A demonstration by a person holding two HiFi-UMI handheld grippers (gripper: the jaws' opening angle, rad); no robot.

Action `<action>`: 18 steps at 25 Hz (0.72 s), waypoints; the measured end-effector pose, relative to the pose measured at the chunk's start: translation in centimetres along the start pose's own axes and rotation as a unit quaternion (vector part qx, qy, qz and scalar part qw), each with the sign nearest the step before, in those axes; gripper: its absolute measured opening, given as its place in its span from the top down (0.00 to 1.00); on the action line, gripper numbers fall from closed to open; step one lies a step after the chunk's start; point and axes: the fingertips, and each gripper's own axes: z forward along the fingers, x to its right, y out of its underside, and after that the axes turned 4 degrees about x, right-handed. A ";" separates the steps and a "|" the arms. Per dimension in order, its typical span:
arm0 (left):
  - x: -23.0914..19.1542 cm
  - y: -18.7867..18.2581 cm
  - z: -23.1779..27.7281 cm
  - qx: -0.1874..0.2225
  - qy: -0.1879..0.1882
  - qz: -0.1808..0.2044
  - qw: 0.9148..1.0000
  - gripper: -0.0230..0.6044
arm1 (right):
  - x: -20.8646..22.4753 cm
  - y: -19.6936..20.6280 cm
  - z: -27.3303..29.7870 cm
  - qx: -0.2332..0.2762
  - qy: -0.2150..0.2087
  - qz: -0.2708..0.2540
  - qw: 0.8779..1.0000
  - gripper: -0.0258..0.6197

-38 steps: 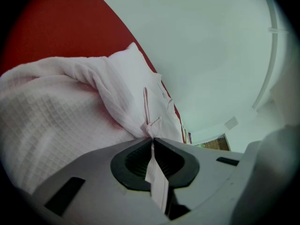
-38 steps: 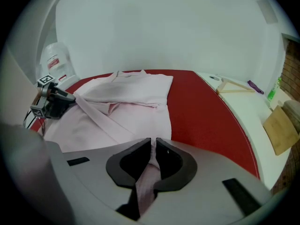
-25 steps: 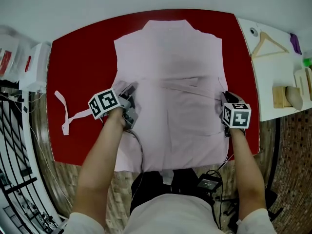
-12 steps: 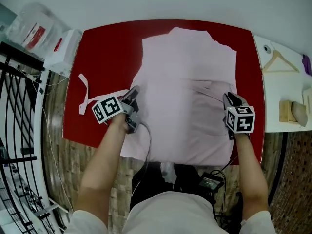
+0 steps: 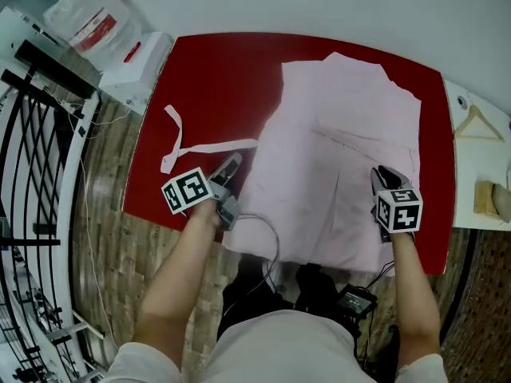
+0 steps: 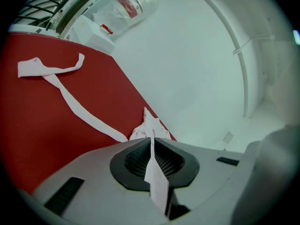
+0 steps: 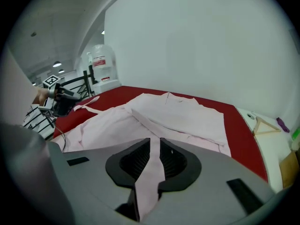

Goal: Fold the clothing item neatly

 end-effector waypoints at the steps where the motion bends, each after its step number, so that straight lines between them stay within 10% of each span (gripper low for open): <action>1: -0.3 -0.2 -0.6 -0.004 0.002 0.003 1.000 0.94 | -0.9 0.0 0.2 -0.003 0.000 0.001 1.000 0.89; 18: -9.9 -5.0 -8.7 -0.044 -0.003 -0.003 0.999 0.94 | -18.7 -4.8 6.6 -0.026 -0.037 -0.040 0.998 0.89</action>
